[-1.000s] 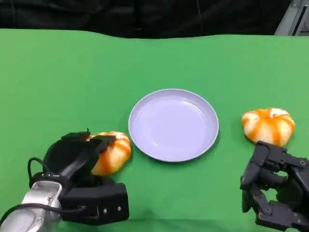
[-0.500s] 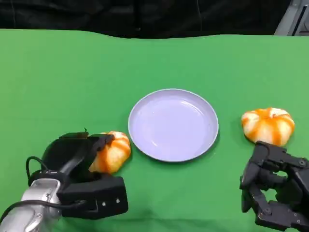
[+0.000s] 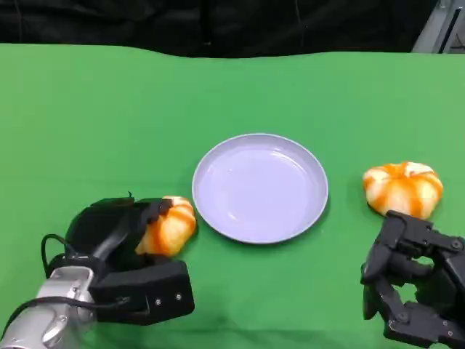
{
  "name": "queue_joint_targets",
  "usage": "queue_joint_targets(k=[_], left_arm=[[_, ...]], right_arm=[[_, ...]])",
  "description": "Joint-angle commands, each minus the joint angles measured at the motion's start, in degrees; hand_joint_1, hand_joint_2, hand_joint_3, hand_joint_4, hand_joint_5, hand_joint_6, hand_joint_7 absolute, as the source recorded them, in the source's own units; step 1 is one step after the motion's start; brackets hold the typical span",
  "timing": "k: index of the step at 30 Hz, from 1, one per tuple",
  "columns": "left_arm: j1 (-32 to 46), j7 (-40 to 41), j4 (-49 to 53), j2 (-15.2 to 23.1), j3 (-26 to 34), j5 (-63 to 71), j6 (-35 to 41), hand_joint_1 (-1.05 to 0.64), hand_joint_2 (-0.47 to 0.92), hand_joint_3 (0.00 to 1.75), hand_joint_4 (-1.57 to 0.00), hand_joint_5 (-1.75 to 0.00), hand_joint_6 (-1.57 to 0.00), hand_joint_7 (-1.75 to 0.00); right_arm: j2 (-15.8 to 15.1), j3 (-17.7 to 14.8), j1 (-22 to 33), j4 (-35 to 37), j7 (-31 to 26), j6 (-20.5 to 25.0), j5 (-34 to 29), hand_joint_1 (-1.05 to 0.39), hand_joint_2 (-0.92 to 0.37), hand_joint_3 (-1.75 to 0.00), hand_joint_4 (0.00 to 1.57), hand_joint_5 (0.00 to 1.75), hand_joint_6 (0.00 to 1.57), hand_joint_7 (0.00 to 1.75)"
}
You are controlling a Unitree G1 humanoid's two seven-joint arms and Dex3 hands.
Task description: Grasp the bread from the table and place it into the plate.
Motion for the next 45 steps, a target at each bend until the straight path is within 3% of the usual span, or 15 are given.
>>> queue_joint_targets(k=[1, 5, 12, 13, 14, 15, 16, 25, 29, 37, 40, 41, 45], left_arm=[[-0.98, 4.53, 2.38, 0.52, -0.4, -0.28, -2.97, -0.46, 0.92, 0.29, -0.57, -0.08, -0.62, -0.05], [-1.11, 8.93, 4.2, 0.12, -0.25, -0.67, -5.15, -0.17, 0.92, 0.28, -0.82, -0.09, -0.79, -0.05], [-1.29, 12.9, 5.69, 0.03, 1.07, -2.39, -8.12, -0.12, 0.92, 0.28, -0.93, -0.09, -0.86, -0.05], [-1.09, 14.3, 5.6, 0.09, 2.07, -3.37, -9.18, -0.07, 0.78, 0.58, -0.96, -0.86, -0.89, -0.78], [-0.99, 15.24, 5.62, 0.15, 2.71, -4.01, -9.93, -0.06, 0.68, 0.78, -0.88, -1.29, -0.78, -1.25], [-0.87, 15.54, 5.03, 0.48, 3.42, -4.69, -10.29, -0.05, 0.63, 0.89, -0.84, -1.51, -0.72, -1.49], [-0.8, 15.35, 4.41, 0.8, 3.86, -5.11, -10.26, -0.05, 0.59, 0.96, -0.81, -1.65, -0.69, -1.61], [-0.14, 11.43, -6.34, 3.14, 8.19, -6.62, -5.26, -0.04, 0.55, 0.99, -0.79, -1.75, -0.71, -1.6], [-0.8, 8.91, -11.89, 3.61, 9.6, -7.57, -4.9, -0.08, 0.5, 1.11, -0.82, -1.75, -0.7, -1.65], [-4.31, 7.18, -13.09, 0.36, 6.53, -6.14, -5.99, -0.09, 0.5, 1.14, -0.82, -1.75, -0.71, -1.67], [-6.83, 6.61, -11.34, -1.59, 4.52, -5.57, -6.55, -0.1, 0.54, 1.06, -0.83, -1.75, -0.69, -1.7], [-7.71, 5.94, -10.87, -2.08, 3.89, -5.3, -6.42, -0.09, 0.54, 1.05, -0.83, -1.75, -0.7, -1.68], [-11.74, 2.54, -7.51, -3.82, 1.37, -5.34, -7.65, -0.07, 0.57, 0.93, -0.82, -1.75, -0.85, -1.33]], right_arm=[[-0.45, -0.19, 0.17, -0.85, -0.28, -0.1, 0.16, -0.04, -0.67, -1.06, 0.79, 1.75, 0.68, 1.54], [-0.37, -0.05, 0.13, -0.98, -0.27, 0.11, 0.36, -0.04, -0.67, -1.06, 0.79, 1.75, 0.67, 1.54], [-0.2, 0.14, 0.16, -1.18, -0.52, 0.17, 0.26, -0.04, -0.67, -1.07, 0.79, 1.75, 0.67, 1.54], [-0.12, 0.23, 0.15, -1.27, -0.58, 0.17, 0.28, -0.03, -0.67, -1.07, 0.79, 1.75, 0.68, 1.54], [-0.07, 0.29, 0.14, -1.33, -0.62, 0.17, 0.3, -0.03, -0.66, -1.08, 0.79, 1.75, 0.68, 1.54], [-0.1, 0.3, 0.12, -1.37, -0.63, 0.29, 0.33, -0.03, -0.66, -1.08, 0.79, 1.75, 0.68, 1.54], [-0.13, 0.3, 0.11, -1.36, -0.64, 0.34, 0.34, -0.03, -0.66, -1.08, 0.79, 1.75, 0.68, 1.54], [-0.26, 0.27, 0.19, -1.51, -0.95, 0.64, 0.13, -0.04, -0.64, -1.1, 0.78, 1.75, 0.68, 1.55], [-0.51, 0.25, 0.04, -1.16, -0.66, 0.01, -0.03, -0.03, -0.65, -1.11, 0.78, 1.75, 0.68, 1.55], [-0.39, 0.33, 0.23, -1.5, -0.88, 0.48, 0.03, -0.02, -0.65, -1.11, 0.78, 1.75, 0.68, 1.55], [-0.11, 0.47, 0.34, -1.35, -0.93, 0.03, 0.13, -0.01, -0.64, -1.11, 0.79, 1.75, 0.68, 1.55], [-0.06, 0.59, 0.36, -1.39, -1.01, 0.05, 0.0, -0.01, -0.64, -1.11, 0.79, 1.75, 0.68, 1.55], [0.21, 1.28, 0.43, -1.76, -1.62, 0.26, -0.64, -0.01, -0.64, -1.12, 0.8, 1.75, 0.68, 1.56]])
